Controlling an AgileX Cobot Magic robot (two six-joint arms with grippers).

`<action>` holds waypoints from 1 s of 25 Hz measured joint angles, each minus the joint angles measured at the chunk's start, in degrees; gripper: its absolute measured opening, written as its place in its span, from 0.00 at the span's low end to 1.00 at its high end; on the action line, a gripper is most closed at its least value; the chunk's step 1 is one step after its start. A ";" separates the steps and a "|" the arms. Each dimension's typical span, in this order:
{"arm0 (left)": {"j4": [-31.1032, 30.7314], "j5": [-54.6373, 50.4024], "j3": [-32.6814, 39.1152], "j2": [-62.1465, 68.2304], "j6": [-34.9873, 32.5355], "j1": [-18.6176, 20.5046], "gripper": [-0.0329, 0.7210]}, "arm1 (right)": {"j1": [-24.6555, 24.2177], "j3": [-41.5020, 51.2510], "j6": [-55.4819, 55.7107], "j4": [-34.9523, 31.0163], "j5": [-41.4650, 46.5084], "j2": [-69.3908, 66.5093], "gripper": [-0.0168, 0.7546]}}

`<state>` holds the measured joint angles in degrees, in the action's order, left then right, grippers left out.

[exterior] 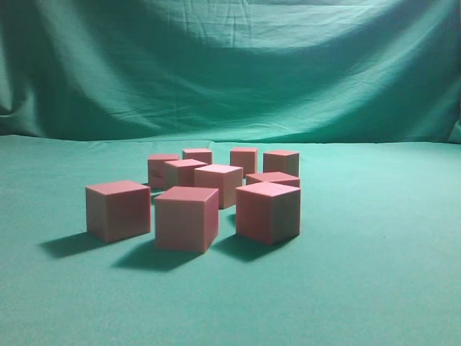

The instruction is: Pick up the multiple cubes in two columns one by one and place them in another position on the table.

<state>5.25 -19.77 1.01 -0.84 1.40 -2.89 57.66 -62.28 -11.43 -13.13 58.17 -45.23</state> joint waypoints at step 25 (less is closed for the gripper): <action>0.00 0.00 0.00 0.00 0.00 0.00 0.04 | -47.48 57.34 0.00 2.08 -42.37 41.17 0.02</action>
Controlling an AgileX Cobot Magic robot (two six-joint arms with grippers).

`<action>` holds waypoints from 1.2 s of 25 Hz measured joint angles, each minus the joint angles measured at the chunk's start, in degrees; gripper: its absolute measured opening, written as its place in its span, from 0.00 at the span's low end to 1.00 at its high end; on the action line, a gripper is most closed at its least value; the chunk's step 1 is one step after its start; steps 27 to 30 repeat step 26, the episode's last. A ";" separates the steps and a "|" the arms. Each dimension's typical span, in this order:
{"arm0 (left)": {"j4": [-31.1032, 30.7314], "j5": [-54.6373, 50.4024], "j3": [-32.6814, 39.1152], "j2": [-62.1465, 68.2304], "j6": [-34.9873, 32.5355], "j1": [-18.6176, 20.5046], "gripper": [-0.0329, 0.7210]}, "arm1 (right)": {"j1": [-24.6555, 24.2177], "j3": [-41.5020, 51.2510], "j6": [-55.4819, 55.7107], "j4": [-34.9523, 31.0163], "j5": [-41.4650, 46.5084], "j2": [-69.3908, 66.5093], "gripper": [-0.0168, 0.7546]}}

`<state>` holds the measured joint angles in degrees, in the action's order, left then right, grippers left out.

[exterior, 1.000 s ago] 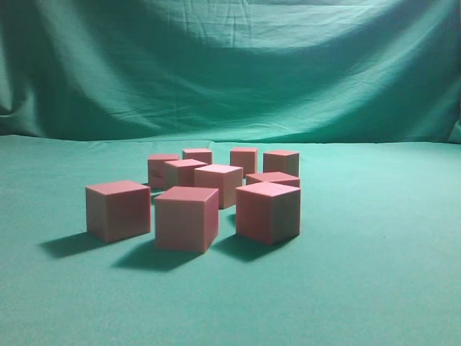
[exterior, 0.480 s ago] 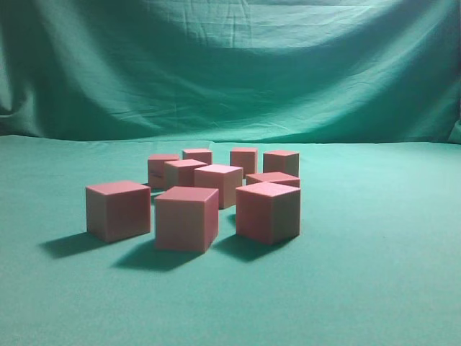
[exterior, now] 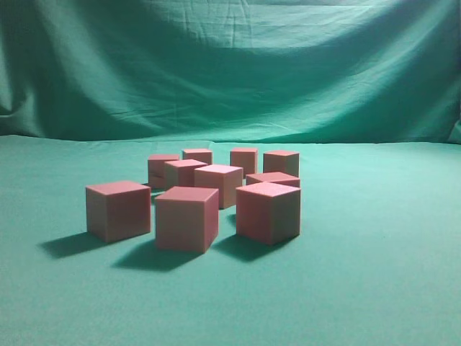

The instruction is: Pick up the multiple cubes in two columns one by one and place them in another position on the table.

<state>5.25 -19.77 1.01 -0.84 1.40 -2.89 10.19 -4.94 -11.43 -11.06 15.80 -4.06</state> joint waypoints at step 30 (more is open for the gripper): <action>0.00 0.00 0.00 0.00 0.00 0.00 0.04 | -4.96 6.51 0.10 0.17 7.00 4.75 0.02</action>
